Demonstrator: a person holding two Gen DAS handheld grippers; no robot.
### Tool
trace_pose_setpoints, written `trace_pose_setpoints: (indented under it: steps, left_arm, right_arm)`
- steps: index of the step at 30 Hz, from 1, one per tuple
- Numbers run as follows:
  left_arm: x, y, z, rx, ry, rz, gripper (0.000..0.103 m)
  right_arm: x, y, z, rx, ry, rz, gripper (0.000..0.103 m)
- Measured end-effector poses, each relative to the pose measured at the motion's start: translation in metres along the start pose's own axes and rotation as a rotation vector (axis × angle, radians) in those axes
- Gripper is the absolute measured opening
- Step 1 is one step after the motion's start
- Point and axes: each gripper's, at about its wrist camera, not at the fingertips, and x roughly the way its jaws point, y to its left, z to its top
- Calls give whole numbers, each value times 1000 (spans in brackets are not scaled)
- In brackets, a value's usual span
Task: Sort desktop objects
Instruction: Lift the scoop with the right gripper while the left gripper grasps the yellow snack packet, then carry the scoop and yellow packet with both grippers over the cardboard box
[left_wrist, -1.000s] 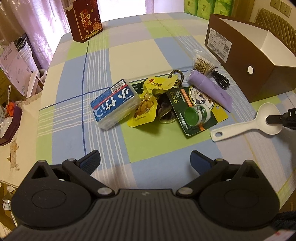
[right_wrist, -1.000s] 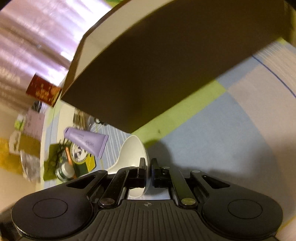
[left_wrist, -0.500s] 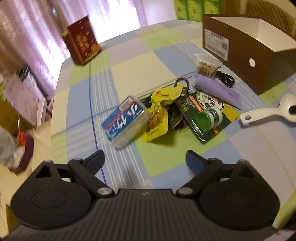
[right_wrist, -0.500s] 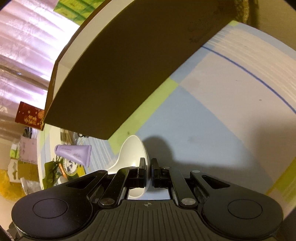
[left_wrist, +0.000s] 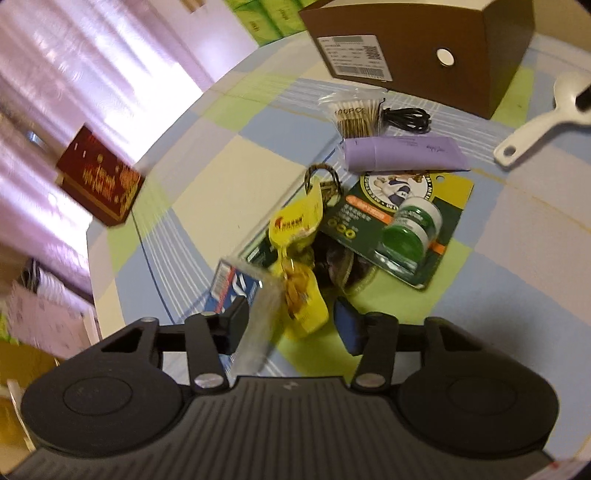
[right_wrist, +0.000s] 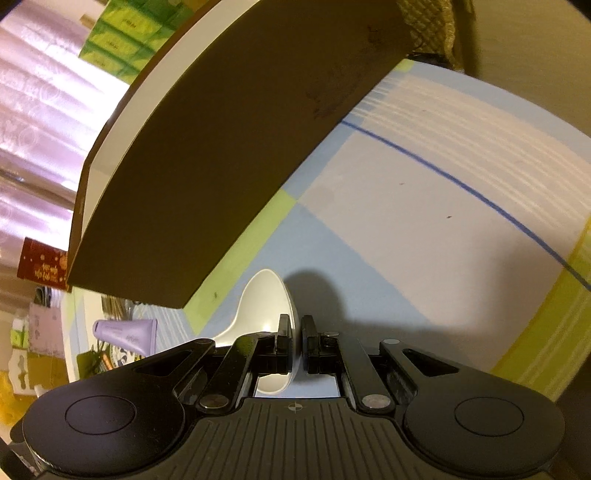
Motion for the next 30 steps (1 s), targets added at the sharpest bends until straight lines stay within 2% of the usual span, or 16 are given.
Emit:
trace_pose_setpoints:
  steps: [4,7,9,10,13,24,30]
  left_arm:
    - [8,-5,10,113,-16,12,39]
    - [19,-12,15,211,-10,10,38]
    - [30,-15,15,246,11,-3,32]
    - [35,-15,15,249,26,-13,20]
    - [40,-14,13,248,33,0,14]
    - [-8,0,11,108,-37,41,11]
    - [-41,12,14,-26,-75,-1,11]
  right_arm:
    - [-2,-3,0,8,-6,2,1]
    - [-1,-4,-1,9,-8,5,1]
    - [3,0,-1,14,-9,6,1]
    - [5,1,-2,19,-10,5,1]
    - [1,-1,0,27,-15,-2,1]
    - [-11,-8,13,65,-31,25,1]
    - [-19,-12,18,80,-22,60,1]
